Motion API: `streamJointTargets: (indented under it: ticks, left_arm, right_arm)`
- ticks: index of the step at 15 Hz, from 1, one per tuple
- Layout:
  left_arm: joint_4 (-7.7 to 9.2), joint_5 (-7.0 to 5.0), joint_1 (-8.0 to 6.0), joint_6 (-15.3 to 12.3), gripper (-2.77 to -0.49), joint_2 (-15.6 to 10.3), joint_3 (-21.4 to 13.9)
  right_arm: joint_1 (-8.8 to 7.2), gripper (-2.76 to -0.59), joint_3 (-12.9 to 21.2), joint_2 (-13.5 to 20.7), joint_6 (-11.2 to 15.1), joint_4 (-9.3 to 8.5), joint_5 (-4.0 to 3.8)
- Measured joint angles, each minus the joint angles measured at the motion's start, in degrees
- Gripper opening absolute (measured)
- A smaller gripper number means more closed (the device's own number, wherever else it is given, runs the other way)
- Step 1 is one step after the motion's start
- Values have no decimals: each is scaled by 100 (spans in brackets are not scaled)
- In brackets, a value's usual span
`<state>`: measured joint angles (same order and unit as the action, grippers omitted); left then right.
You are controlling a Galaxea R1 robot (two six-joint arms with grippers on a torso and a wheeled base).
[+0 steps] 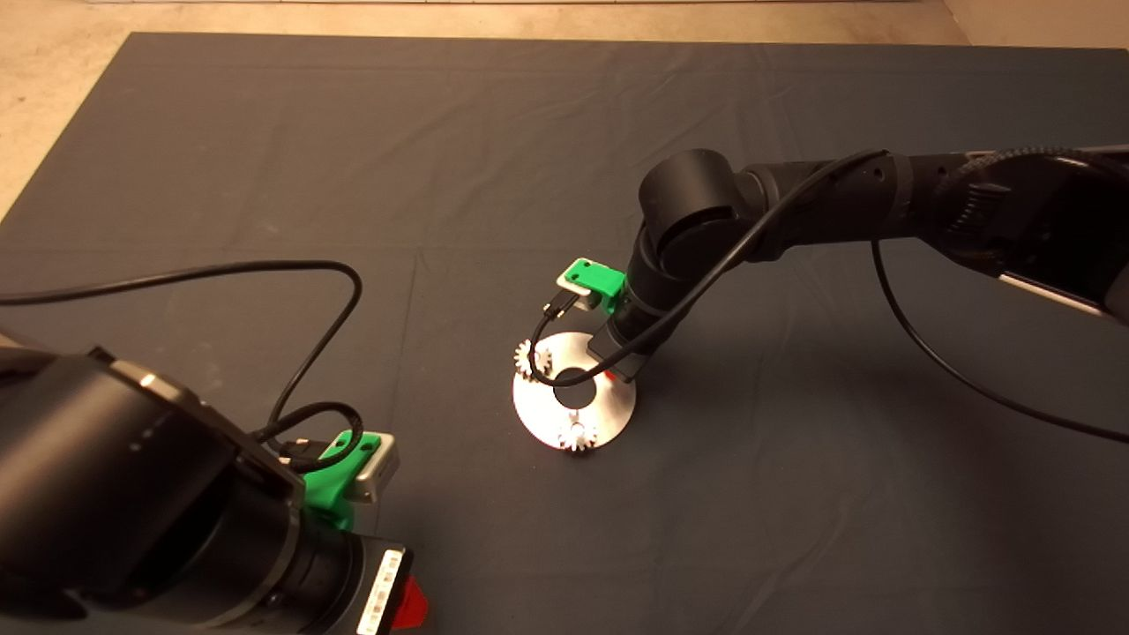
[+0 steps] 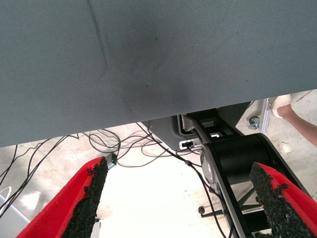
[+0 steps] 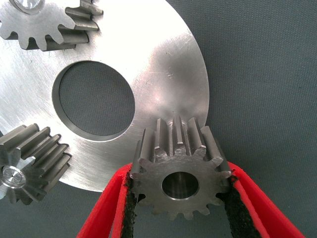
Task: Install three planetary gears onto the carrier pins
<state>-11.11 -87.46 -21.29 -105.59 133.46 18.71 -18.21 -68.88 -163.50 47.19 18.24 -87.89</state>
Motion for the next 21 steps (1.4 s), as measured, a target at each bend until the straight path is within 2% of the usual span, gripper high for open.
streamJointTargets:
  ticks: [13,18,19,21]
  left_arm:
    - [0,-1,0,0,-122,0,0]
    - [0,-2,0,0,-122,0,0]
    - [0,0,1,0,-122,0,0]
    - [0,0,-1,0,-122,0,0]
  right_arm:
    - [0,-225,0,-4,0,0,-11]
    - [0,-218,0,-1,0,0,-11]
    - [-3,-210,0,-1,0,-2,-9]
    - [-4,-206,2,-1,0,-5,-2]
